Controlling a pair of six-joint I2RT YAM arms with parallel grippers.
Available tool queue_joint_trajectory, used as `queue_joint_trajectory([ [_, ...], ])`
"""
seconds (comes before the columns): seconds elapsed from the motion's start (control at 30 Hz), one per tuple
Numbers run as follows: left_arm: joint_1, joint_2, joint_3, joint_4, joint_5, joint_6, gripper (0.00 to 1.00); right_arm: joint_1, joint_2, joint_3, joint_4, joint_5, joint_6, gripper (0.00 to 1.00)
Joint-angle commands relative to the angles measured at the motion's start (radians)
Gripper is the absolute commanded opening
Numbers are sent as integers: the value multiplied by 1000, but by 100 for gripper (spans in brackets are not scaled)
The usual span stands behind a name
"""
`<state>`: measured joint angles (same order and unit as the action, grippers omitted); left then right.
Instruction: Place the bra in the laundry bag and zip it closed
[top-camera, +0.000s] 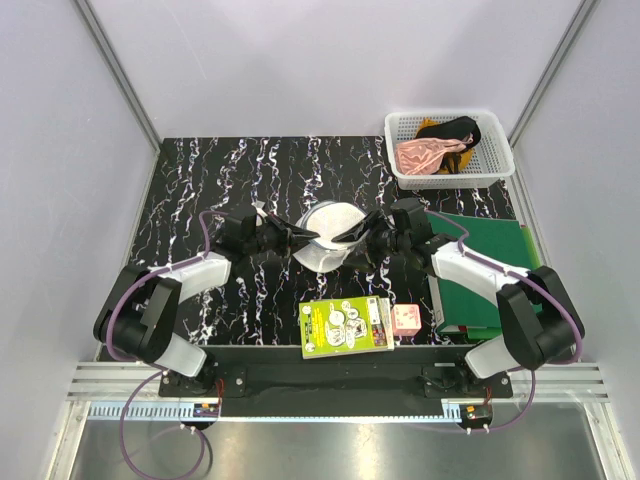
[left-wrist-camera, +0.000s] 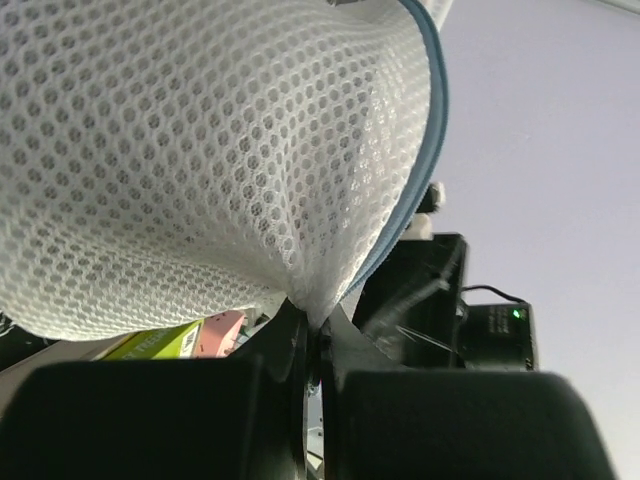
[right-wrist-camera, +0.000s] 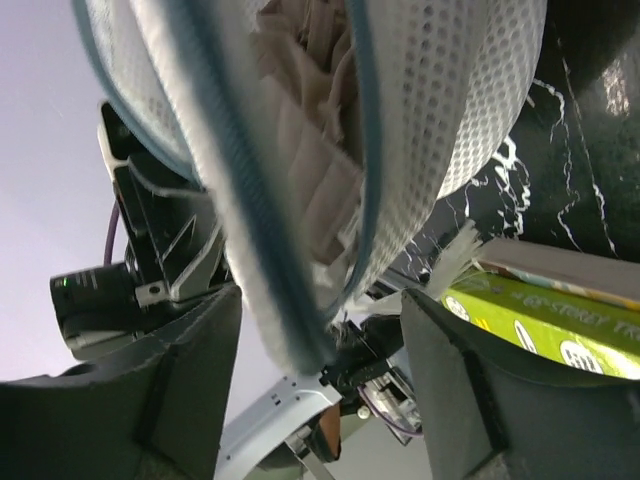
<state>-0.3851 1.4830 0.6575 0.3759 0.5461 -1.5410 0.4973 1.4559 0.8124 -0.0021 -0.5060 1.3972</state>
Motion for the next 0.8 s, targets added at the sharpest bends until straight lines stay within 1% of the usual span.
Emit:
queue_joint_trajectory([
  [0.0,-5,13,39,110,23,-44,0,-8,55,59,85,27,40,67],
  [0.03,-1,14,40,112,28,-44,0,-9,66,65,85,24,46,62],
  [0.07,2,16,47,115,35,-38,0,-16,75,74,85,23,49,53],
  [0.1,3,20,54,109,55,-25,2,-16,93,80,85,17,55,47],
  [0.13,9,22,66,100,64,20,16,-20,98,85,86,14,68,41],
  [0.17,11,17,80,36,71,59,26,-22,107,97,85,9,77,30],
  [0.2,12,10,129,-29,68,178,37,-20,109,105,85,6,85,27],
  [0.23,14,-15,161,-196,55,256,49,-22,110,122,83,4,89,26],
  [0.27,12,-26,213,-309,32,348,61,-22,109,126,83,0,97,25],
  [0.3,9,-39,294,-407,-35,513,66,-25,109,129,82,-2,117,20],
  [0.33,0,-58,325,-543,-72,580,68,-25,107,133,79,-2,132,18],
  [0.37,-4,-96,344,-592,-109,634,70,-26,109,131,79,-5,149,16],
  [0.4,-11,-122,358,-626,-171,709,69,-25,112,131,76,-9,179,12],
  [0.43,-24,-145,355,-665,-199,738,67,-25,113,133,73,-14,195,10],
  [0.47,-34,-189,349,-676,-221,758,61,-26,118,130,70,-17,212,10],
  [0.5,-46,-208,338,-684,-265,791,57,-25,118,125,70,-19,251,9],
  [0.53,-81,-228,314,-684,-284,801,52,-26,118,120,70,-16,270,9],
  [0.57,-106,-260,304,-683,-310,814,41,-26,118,122,70,-12,284,9],
  [0.6,-130,-266,300,-684,-355,841,36,-26,119,123,70,-12,302,9],
  [0.63,-180,-270,301,-683,-373,854,35,-26,119,131,70,-11,309,9],
  [0.7,-239,-253,312,-683,-412,893,33,-26,112,137,67,-5,330,10],
  [0.77,-262,-234,335,-684,-442,930,33,-26,107,142,65,4,347,9],
])
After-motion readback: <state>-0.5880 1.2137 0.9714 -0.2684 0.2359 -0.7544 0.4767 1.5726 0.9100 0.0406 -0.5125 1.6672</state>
